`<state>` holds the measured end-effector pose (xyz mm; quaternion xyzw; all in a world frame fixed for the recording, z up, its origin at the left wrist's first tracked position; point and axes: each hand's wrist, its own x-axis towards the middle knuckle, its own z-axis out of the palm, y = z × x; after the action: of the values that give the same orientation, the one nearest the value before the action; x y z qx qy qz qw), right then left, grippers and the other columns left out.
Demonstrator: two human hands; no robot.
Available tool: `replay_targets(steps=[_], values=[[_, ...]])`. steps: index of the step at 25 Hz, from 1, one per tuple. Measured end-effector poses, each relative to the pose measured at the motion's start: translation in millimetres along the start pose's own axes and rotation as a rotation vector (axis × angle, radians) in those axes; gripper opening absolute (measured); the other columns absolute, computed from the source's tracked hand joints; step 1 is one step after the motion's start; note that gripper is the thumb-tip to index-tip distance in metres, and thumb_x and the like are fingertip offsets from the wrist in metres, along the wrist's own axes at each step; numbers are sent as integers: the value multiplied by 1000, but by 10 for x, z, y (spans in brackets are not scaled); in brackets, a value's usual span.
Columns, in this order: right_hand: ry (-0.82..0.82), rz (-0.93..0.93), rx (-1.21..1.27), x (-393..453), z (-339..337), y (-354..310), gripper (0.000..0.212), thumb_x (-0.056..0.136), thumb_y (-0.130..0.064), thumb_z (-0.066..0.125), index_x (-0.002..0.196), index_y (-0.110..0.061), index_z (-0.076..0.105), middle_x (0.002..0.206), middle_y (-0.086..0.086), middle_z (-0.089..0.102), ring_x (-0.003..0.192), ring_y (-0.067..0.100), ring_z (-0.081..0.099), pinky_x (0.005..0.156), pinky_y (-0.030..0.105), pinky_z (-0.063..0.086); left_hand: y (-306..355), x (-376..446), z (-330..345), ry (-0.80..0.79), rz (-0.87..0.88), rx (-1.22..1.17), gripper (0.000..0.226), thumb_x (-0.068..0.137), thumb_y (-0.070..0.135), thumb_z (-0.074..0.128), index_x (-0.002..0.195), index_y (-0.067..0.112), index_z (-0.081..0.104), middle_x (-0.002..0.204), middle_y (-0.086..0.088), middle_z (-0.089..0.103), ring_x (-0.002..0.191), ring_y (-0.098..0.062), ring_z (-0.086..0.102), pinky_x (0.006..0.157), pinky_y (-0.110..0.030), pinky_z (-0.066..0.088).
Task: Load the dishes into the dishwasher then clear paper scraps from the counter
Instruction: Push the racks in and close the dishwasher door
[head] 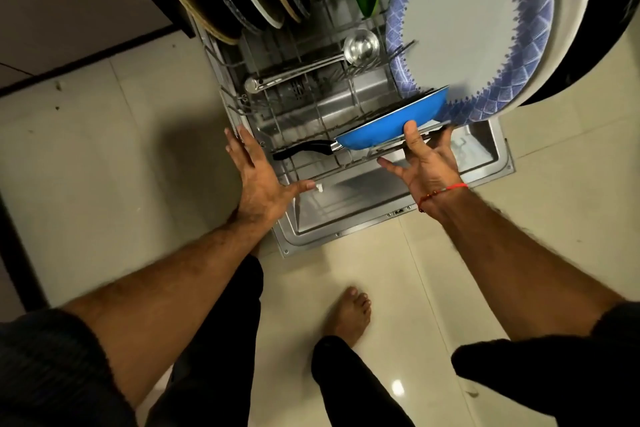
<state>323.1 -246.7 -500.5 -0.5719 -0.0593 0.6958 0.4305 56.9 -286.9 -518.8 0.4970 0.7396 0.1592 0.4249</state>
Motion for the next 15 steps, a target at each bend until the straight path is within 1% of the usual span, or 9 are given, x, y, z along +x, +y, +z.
replay_targets(steps=[2, 3, 5, 6, 7, 9, 11, 12, 15], values=[[-22, -26, -15, 89, 95, -80, 115, 71, -25, 87, 150, -50, 8, 162, 1, 13, 136, 23, 43, 91, 64, 49, 35, 145, -84, 6, -2, 13, 157, 54, 57, 87, 153, 17, -28, 159, -9, -38, 150, -33, -24, 120, -49, 13], [-33, -31, -26, 140, 163, -137, 113, 73, -25, 85, 151, -48, 7, 162, 0, 13, 135, 22, 44, 91, 63, 50, 63, 231, -135, 12, -4, 15, 156, 56, 54, 89, 153, 16, -28, 159, -9, -37, 151, -31, -22, 121, -42, 12], [-28, -41, -73, 255, 311, -250, 104, 83, -22, 76, 153, -45, 2, 162, -2, 12, 135, 22, 43, 92, 61, 51, 135, 412, -246, 23, -20, 22, 156, 57, 52, 89, 153, 14, -27, 160, -8, -35, 151, -27, -20, 119, -30, 6], [-13, -50, -100, 328, 394, -302, 98, 88, -20, 70, 153, -43, 0, 161, -4, 12, 135, 22, 42, 92, 60, 51, 170, 515, -308, 30, -31, 22, 156, 56, 53, 89, 153, 14, -27, 161, -7, -34, 152, -27, -19, 118, -27, 4], [3, -60, -124, 396, 473, -346, 94, 92, -18, 65, 153, -43, -1, 161, -5, 11, 137, 23, 40, 93, 60, 51, 189, 617, -365, 37, -28, 21, 157, 54, 56, 88, 154, 14, -26, 162, -7, -32, 152, -27, -18, 120, -28, 3], [18, -72, -153, 550, 628, -420, 90, 94, -19, 62, 152, -45, -1, 161, -5, 12, 138, 25, 39, 92, 62, 50, 225, 818, -487, 45, 9, 26, 157, 51, 62, 83, 154, 13, -25, 163, -8, -30, 153, -28, -14, 124, -39, 7], [33, -77, -174, 683, 810, -492, 88, 95, -21, 62, 152, -47, -1, 159, -5, 15, 137, 26, 39, 91, 63, 50, 265, 1004, -616, 54, 20, 55, 158, 49, 69, 79, 155, 13, -24, 164, -9, -27, 153, -30, -8, 125, -49, 12], [49, -83, -189, 753, 905, -537, 87, 96, -21, 61, 152, -45, -2, 156, -5, 18, 136, 25, 40, 90, 61, 51, 300, 1093, -682, 60, 14, 91, 157, 49, 71, 78, 155, 12, -22, 164, -9, -24, 154, -30, -4, 124, -51, 12], [64, -110, -219, 958, 1187, -718, 81, 98, -19, 56, 153, -41, 0, 134, -9, 39, 128, 23, 47, 88, 56, 54, 406, 1364, -855, 85, -5, 206, 155, 53, 75, 78, 156, 12, -19, 166, -8, -19, 154, -30, 4, 120, -58, 11]])
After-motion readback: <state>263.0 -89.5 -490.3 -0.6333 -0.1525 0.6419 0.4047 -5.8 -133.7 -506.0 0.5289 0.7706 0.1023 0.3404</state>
